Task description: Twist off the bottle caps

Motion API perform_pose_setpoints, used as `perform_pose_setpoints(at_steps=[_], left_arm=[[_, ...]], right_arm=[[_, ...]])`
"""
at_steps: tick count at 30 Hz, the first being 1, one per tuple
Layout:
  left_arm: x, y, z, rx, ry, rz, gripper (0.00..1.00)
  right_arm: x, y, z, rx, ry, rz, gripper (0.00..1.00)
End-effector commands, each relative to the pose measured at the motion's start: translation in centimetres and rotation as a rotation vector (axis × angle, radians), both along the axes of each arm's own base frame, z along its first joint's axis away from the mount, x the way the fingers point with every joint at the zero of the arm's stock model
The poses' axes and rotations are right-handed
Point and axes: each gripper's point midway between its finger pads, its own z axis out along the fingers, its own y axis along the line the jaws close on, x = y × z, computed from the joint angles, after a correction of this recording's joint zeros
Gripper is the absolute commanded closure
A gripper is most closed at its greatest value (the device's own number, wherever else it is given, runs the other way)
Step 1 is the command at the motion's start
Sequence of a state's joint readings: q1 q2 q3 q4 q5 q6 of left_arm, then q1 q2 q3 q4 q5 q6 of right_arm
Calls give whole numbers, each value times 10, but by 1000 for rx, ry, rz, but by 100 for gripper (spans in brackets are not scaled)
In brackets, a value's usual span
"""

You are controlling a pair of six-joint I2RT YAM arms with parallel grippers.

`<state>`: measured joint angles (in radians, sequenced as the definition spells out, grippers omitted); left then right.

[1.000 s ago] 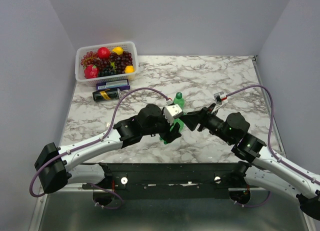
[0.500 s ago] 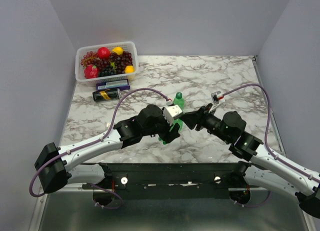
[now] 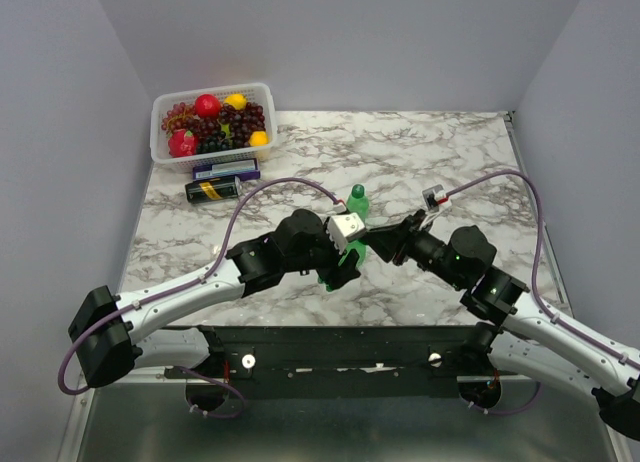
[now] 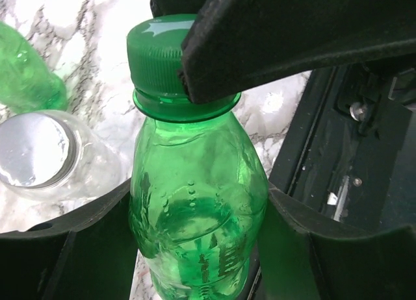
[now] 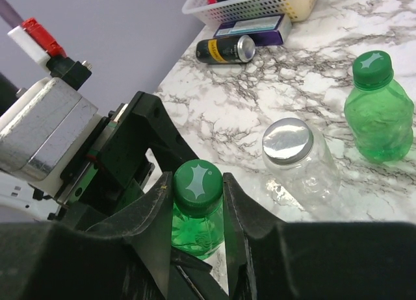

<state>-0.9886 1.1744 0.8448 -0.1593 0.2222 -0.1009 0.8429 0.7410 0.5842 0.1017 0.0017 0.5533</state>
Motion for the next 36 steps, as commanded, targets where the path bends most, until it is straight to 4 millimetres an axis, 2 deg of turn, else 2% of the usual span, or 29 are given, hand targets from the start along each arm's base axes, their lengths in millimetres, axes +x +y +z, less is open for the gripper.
perform_pose_setpoints(at_steps=[1, 2, 8, 13, 17, 22, 27, 30, 32, 35, 36], left_arm=[[-27, -14, 36, -149, -16, -205, 94], [-29, -13, 42, -169, -14, -229, 94], [-73, -8, 72, -282, 13, -493, 93], [-106, 2, 87, -332, 86, -703, 92], [-116, 5, 92, -340, 131, -765, 92], [-117, 6, 94, -346, 129, -769, 92], [-106, 1, 86, -325, 118, -705, 92], [-94, -2, 79, -290, 106, -635, 92], [-81, -5, 72, -260, 92, -562, 92], [-66, -7, 63, -220, 78, -479, 92], [-63, -7, 62, -211, 71, -461, 92]], right_arm=[[-23, 6, 12, -4, -121, 155, 92], [-27, 5, 16, -7, -151, 172, 93], [-57, 8, 18, -17, -260, 347, 95], [-85, 6, 26, 12, -351, 472, 95], [-97, 4, 29, 19, -390, 520, 96], [-100, 1, 31, 32, -413, 523, 95], [-91, -2, 36, 46, -396, 455, 91], [-82, -8, 41, 60, -373, 383, 81], [-79, -12, 45, 63, -368, 351, 78], [-74, -22, 47, 60, -367, 283, 64], [-69, -26, 43, 47, -350, 246, 55]])
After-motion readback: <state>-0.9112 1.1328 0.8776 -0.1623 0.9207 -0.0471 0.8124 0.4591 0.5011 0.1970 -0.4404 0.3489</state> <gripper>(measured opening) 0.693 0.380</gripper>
